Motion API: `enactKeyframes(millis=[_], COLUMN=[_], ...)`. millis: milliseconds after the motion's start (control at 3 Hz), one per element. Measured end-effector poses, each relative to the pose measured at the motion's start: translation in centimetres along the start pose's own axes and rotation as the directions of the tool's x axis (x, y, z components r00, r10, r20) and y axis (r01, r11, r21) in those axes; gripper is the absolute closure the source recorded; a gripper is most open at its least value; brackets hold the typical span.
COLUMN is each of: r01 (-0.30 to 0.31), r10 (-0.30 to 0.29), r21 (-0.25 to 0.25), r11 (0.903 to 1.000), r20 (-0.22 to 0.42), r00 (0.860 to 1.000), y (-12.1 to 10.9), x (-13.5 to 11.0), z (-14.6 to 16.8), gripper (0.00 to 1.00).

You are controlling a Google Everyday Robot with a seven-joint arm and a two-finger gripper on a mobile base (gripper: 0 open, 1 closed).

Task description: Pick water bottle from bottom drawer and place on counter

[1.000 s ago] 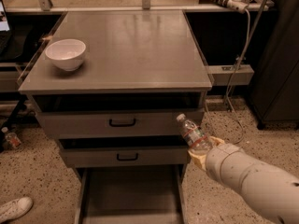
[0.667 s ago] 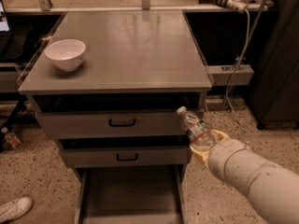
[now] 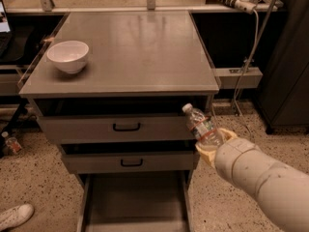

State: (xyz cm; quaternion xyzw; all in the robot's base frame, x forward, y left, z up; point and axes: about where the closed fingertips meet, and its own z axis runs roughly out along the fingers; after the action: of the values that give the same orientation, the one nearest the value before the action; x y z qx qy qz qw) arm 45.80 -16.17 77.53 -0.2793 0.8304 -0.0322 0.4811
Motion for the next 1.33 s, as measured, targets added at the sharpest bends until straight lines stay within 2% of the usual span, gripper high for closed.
enactKeyframes(millis=[333,667,1000,1333], r01=[0.035,0.085,0.085,0.083], r10=[-0.036,-0.084,-0.084,-0.078], r21=[0.004,-0.006,-0.006,-0.035], r11=[0.9994,0.9963,0.9963,0.9959], r20=[0.053,0.110,0.111,0.129], r00=[0.998,0.990,0.990,0.989], y=[-0.5,-0.9,-0.9,-1.6], x=[-3.7,-8.2,-8.2,-10.1], z=[-0.5,-0.4,-0.4,1.3], gripper=[1.00,1.00,1.00,1.00])
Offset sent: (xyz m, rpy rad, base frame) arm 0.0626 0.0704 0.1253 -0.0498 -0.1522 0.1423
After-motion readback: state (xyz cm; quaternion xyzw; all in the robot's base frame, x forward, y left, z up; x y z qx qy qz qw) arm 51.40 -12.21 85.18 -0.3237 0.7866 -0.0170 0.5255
